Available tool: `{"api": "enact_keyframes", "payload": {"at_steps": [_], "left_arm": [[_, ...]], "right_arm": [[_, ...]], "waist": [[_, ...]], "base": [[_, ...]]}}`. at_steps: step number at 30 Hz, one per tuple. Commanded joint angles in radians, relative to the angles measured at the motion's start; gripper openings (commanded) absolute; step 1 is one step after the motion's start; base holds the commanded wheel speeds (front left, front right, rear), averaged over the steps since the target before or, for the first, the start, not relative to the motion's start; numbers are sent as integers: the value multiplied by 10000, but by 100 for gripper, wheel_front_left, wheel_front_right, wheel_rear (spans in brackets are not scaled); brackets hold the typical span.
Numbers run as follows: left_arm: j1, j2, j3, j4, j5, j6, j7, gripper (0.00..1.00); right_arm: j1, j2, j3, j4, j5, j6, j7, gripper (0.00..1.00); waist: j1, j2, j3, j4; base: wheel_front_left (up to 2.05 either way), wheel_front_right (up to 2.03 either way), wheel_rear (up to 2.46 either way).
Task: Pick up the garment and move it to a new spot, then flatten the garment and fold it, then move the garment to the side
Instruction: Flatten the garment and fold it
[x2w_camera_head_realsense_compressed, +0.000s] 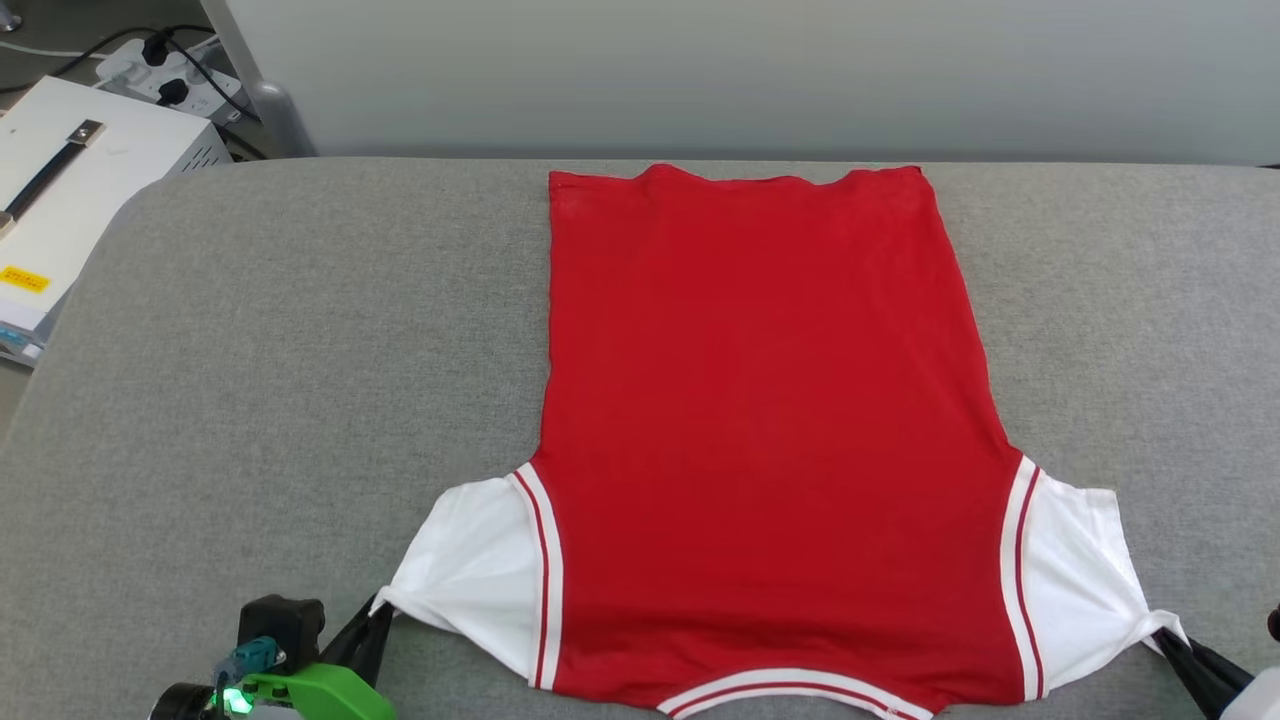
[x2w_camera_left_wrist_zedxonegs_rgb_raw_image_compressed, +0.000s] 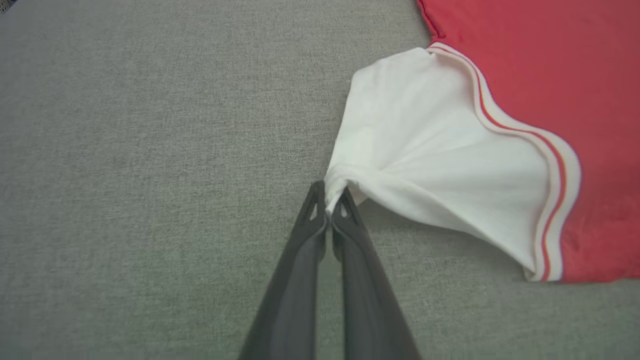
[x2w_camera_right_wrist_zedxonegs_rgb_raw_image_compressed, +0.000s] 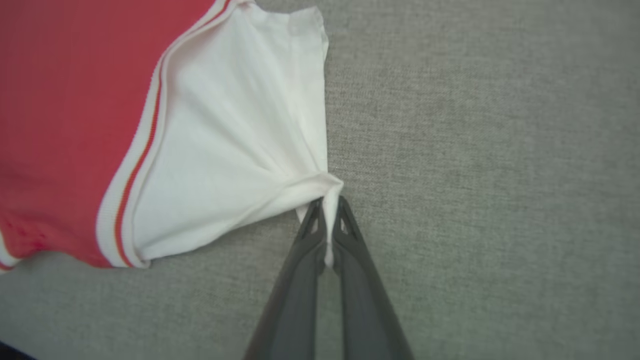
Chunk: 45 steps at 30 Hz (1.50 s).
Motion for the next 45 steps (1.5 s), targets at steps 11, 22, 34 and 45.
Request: {"api": "enact_keyframes", "payload": {"at_steps": [11,22,34,45], "left_arm": [[349,-244,573,-897,683,371,-56,0],[-263,-583,836,-2543,1690,908,-56,0],[-1406,-1590,891,-3571,2673,959,-57,0],[-2031,-2717,1266,-3793,3517,471,-57,0]], "right_arm": [[518,206,-1407,-892,-945,-19,1254,100],[-1290,-841,-4856,-3188,-2154,-19,2350,100],[-7262,-743,-5173,-2935,-2813,-19,7631,100],[-10704,-158,-4474,-522,-3701,-19,12926,100]], "waist": [[1,0,271,161],[1,0,1481,1056],[1,0,4021,2527],[1,0,5548,3590]], "base": [[0,0,0],[0,0,0],[0,0,0],[0,0,0]]}}
